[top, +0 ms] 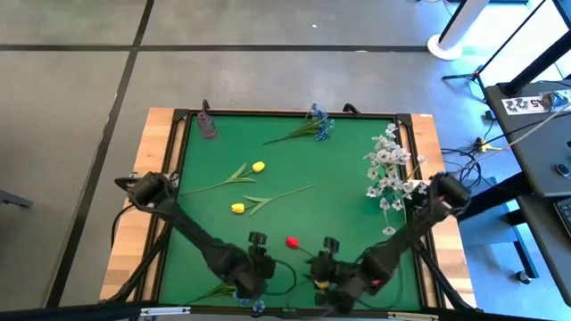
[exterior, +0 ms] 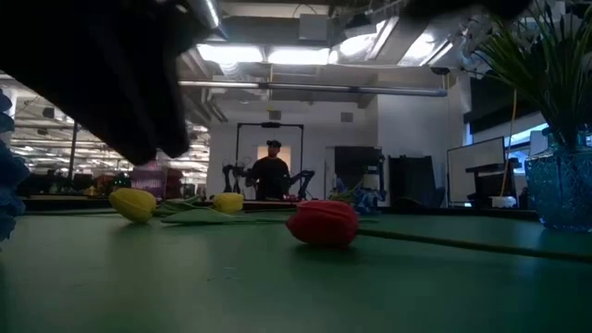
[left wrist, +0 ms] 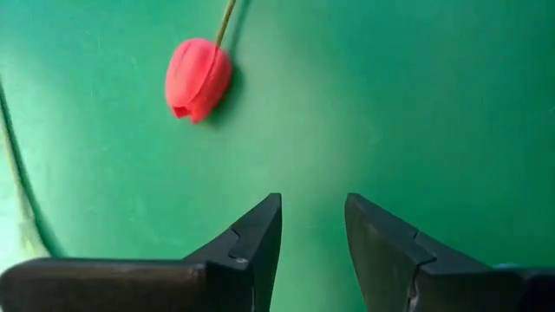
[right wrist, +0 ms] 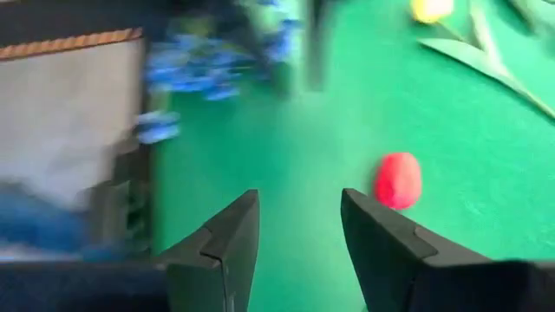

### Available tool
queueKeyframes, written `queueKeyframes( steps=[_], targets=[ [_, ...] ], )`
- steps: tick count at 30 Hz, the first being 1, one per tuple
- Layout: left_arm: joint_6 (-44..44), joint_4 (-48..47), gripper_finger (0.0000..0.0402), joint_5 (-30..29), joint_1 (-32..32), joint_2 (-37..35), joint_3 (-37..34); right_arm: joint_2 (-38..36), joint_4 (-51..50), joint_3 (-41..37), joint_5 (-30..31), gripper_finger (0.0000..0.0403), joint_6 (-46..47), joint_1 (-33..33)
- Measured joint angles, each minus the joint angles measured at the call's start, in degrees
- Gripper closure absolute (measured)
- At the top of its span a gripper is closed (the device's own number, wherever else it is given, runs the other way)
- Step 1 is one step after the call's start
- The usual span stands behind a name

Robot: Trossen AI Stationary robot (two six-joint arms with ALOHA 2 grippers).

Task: Sort flowers into vase by color
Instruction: Put the top red flower into the blue vase

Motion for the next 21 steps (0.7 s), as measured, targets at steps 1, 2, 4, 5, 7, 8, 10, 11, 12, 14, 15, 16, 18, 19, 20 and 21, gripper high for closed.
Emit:
queueKeyframes(
  steps=[1, 2, 4, 5, 7, 8, 10, 11, 12, 14, 15, 16, 18, 19, 20, 21],
  targets=[
    [-1.22, 0.58, 0.0277, 0.00, -0.78, 0.00, 0.00, 1.03, -0.40, 0.00, -0.06, 0.0237, 0.46, -0.62],
    [-2.46, 1.32, 0.0277, -0.05, -1.65, 0.09, 0.00, 2.08, -0.34, 0.00, -0.46, 0.0237, 0.97, -1.38],
    [-4.80, 2.59, 0.0277, -0.24, -3.04, 0.32, 0.00, 4.06, -0.78, 0.00, -1.83, 0.0237, 1.50, -2.66],
    [-5.85, 2.97, 0.0277, -0.49, -3.70, 0.33, 0.00, 5.01, -1.11, 0.00, -2.83, 0.0237, 1.70, -3.27],
    [-7.92, 4.31, 0.0277, -1.32, -4.88, 0.33, 0.00, 6.94, -0.82, 0.00, -5.27, 0.0237, 2.22, -4.71],
    [-8.36, 4.77, 0.0277, -1.78, -5.36, 0.33, 0.00, 7.72, -1.31, 0.00, -6.59, 0.0237, 2.74, -5.32],
    [-8.59, 5.62, 0.0276, -3.09, -6.29, 0.33, 0.00, 9.43, -1.23, 0.00, -8.25, 0.0237, 3.21, -6.67],
    [-8.58, 5.93, 0.0276, -3.50, -6.63, 0.33, 0.00, 10.13, -1.07, 0.00, -8.58, 0.0237, 3.19, -7.30],
    [-8.52, 6.21, 0.0276, -3.73, -6.85, 0.33, 0.00, 10.71, -1.13, 0.00, -8.86, 0.0237, 3.06, -7.89],
    [-8.25, 6.55, 0.0276, -3.83, -6.97, 0.33, 0.00, 11.66, -1.06, 0.01, -9.04, 0.0237, 2.83, -9.01],
    [-8.22, 6.47, 0.0276, -3.94, -6.97, 0.33, 0.00, 11.99, -1.25, 0.02, -9.17, 0.0237, 2.79, -9.52],
    [-8.22, 6.49, 0.0276, -4.48, -6.96, 0.35, 0.00, 12.27, -1.67, 0.02, -9.55, 0.0237, 2.74, -9.95],
    [-8.16, 6.62, 0.0276, -4.80, -6.74, 0.35, 0.00, 12.48, -2.07, 0.19, -11.50, 0.0237, 2.81, -10.89],
    [-8.12, 6.79, 0.0276, -4.85, -6.58, 0.35, 0.00, 12.46, -2.54, 0.22, -12.77, 0.0237, 2.81, -11.31],
    [-8.09, 6.88, 0.0276, -4.85, -6.47, 0.35, 0.00, 12.44, -2.93, 0.24, -13.81, 0.0237, 2.83, -11.72],
    [-8.09, 6.93, 0.0276, -4.84, -6.42, 0.35, 0.00, 12.44, -3.28, 0.24, -14.35, 0.0237, 2.86, -12.04]
  ],
)
